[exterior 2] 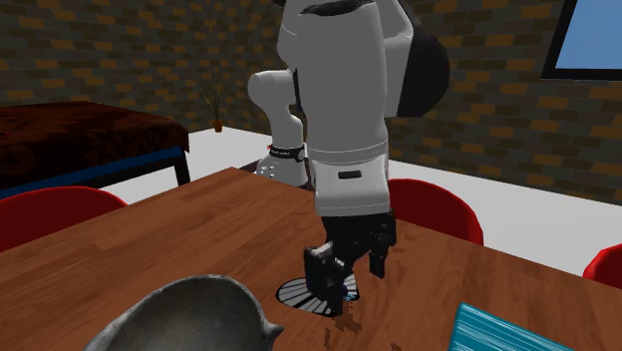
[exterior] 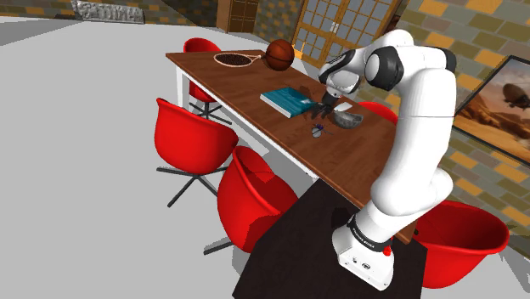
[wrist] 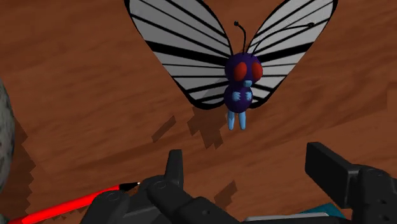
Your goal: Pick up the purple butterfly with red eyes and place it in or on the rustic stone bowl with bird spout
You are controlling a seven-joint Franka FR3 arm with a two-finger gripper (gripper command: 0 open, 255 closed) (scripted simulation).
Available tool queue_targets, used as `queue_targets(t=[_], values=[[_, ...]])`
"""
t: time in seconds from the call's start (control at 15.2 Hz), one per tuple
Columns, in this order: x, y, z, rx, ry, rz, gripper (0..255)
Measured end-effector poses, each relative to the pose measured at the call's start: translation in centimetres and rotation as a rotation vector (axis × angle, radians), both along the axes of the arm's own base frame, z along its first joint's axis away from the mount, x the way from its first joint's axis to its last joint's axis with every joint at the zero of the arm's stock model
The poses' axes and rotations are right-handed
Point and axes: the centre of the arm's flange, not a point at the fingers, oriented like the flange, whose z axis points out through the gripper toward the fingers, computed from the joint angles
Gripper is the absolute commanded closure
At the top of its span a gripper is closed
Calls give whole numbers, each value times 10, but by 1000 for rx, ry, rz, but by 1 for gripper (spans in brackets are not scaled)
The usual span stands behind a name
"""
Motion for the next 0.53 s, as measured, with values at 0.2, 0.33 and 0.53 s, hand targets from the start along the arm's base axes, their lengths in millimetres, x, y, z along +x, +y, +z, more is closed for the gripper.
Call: queue_targets(t=[0.2,0.33,0.53], values=[[-38,7,14,21,-18,43,0],[-54,8,18,32,-28,64,0],[-57,10,8,35,-30,72,0]])
